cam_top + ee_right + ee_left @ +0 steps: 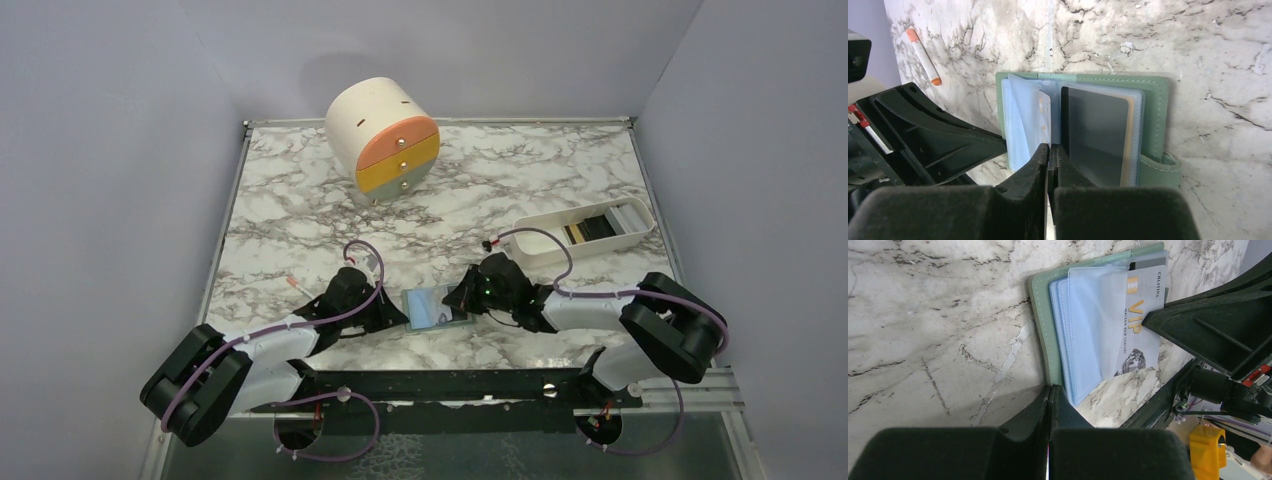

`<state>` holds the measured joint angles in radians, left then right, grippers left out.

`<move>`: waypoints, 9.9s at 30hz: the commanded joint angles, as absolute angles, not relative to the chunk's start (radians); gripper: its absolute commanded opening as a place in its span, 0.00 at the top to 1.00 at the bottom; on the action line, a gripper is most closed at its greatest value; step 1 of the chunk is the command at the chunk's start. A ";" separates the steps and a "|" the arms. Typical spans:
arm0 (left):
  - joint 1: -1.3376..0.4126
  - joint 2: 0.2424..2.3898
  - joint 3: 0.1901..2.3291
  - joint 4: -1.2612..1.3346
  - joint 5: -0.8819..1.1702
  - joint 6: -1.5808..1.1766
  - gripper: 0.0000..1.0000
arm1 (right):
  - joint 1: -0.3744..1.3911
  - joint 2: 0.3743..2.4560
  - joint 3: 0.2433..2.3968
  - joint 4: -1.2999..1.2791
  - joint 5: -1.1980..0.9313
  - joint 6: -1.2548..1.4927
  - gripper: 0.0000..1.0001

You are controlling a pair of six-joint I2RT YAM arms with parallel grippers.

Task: Put the credit cards into the card holder
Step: Insert the credit card into the card holder, then pick up the credit card from the storage box.

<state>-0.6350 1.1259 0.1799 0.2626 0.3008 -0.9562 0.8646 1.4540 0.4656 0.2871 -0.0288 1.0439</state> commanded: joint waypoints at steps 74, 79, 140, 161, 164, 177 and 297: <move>-0.635 1.136 0.316 0.089 0.242 -0.902 0.83 | 0.901 1.465 0.617 0.116 -0.028 0.879 0.55; -0.635 1.151 0.313 0.108 0.246 -0.911 0.68 | 0.902 1.491 0.619 0.102 -0.008 0.891 0.53; -0.604 1.200 0.343 0.318 0.364 -0.967 0.34 | 0.907 1.596 0.658 -0.003 0.027 0.855 0.98; -0.603 1.275 0.352 0.366 0.376 -0.955 0.34 | 0.908 1.619 0.639 0.035 0.008 0.861 0.99; -0.603 1.276 0.353 0.379 0.385 -0.961 0.34 | 0.907 1.625 0.638 0.041 0.005 0.862 0.99; -0.604 1.295 0.354 0.430 0.433 -0.985 0.40 | 0.908 1.621 0.618 0.066 -0.005 0.869 0.99; -0.762 1.010 0.591 -0.213 0.139 -0.623 0.01 | -0.067 1.702 1.049 -0.146 0.580 -0.379 0.82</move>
<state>-0.7658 1.0008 0.5823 -0.2253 0.1551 -0.6331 -0.0601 1.7267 1.0134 -0.1600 0.5793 -0.3935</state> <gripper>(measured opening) 0.992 0.194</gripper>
